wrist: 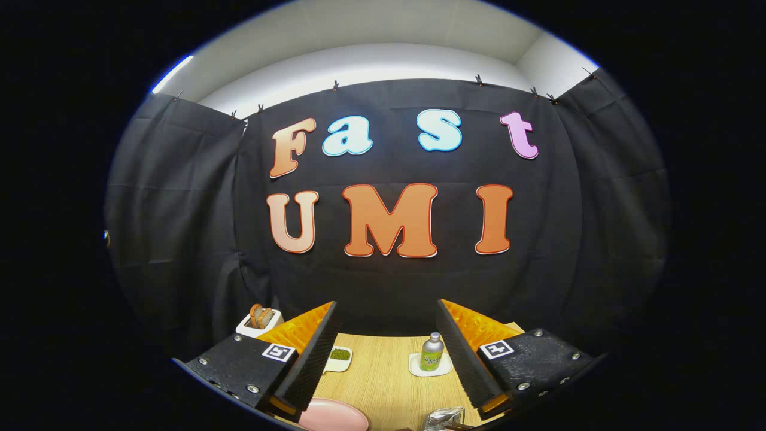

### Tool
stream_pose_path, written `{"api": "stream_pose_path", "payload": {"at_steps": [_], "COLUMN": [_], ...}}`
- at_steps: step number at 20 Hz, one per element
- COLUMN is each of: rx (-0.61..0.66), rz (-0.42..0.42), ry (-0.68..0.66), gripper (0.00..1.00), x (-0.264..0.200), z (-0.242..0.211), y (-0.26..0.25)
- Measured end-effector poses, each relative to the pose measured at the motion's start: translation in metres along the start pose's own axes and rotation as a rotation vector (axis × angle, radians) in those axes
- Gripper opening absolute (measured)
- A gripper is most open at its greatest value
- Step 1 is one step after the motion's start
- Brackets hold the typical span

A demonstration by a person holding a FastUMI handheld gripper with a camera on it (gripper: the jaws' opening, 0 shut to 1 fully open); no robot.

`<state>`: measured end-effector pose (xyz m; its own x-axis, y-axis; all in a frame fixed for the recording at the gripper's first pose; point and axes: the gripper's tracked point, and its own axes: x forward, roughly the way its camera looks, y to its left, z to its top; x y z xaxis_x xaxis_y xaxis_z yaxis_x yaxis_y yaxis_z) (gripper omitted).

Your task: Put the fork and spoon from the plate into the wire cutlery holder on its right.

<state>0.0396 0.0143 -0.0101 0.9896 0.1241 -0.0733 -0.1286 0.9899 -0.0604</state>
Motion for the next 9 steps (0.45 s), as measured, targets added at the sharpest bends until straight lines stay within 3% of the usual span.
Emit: {"api": "stream_pose_path", "payload": {"at_steps": [9], "rx": [0.007], "rz": [0.008], "ry": [0.005], "gripper": [0.96], "x": [0.0016], "z": [-0.0016], "y": [0.0046]}}
